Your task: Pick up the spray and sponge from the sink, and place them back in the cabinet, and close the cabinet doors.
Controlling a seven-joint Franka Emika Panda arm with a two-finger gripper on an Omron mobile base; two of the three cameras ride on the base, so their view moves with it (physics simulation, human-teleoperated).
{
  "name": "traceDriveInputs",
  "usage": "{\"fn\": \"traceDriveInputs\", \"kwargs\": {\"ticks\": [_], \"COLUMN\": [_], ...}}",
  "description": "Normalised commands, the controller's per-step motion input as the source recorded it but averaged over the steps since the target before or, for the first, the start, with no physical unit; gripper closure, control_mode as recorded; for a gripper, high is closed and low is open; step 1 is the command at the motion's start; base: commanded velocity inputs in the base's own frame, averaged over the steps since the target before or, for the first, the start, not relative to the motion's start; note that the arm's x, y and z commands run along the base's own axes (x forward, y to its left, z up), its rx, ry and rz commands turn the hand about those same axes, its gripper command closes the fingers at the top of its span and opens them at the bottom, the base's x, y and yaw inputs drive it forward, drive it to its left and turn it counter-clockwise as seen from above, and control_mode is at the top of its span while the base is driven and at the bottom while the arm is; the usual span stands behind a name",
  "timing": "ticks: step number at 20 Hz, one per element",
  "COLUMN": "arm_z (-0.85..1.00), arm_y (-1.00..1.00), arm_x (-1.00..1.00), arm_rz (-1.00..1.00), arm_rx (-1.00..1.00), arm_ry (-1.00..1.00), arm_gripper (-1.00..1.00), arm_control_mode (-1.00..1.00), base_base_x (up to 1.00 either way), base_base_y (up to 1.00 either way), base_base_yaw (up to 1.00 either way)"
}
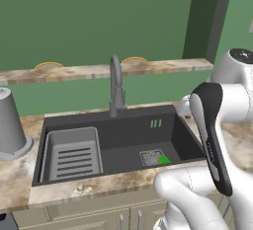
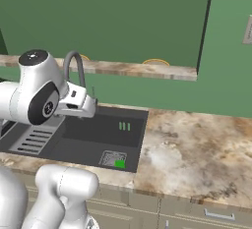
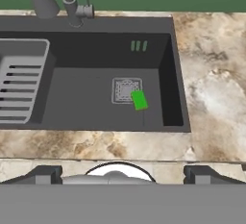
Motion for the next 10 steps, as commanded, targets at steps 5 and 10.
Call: {"fn": "traceDriveInputs", "kwargs": {"ticks": [5, 10], "arm_z": [0.0, -0.04], "arm_y": [-0.11, -0.12], "arm_x": [0.18, 0.06], "arm_rz": [0.0, 0.0], "arm_rx": [0.0, 0.0], "arm_ry": [0.0, 0.0], "arm_gripper": [-1.0, -1.0], "arm_control_mode": [-1.0, -1.0], "base_base_x": [0.0, 0.0], "base_base_y": [0.0, 0.0], "base_base_yaw": [0.0, 0.0]}}
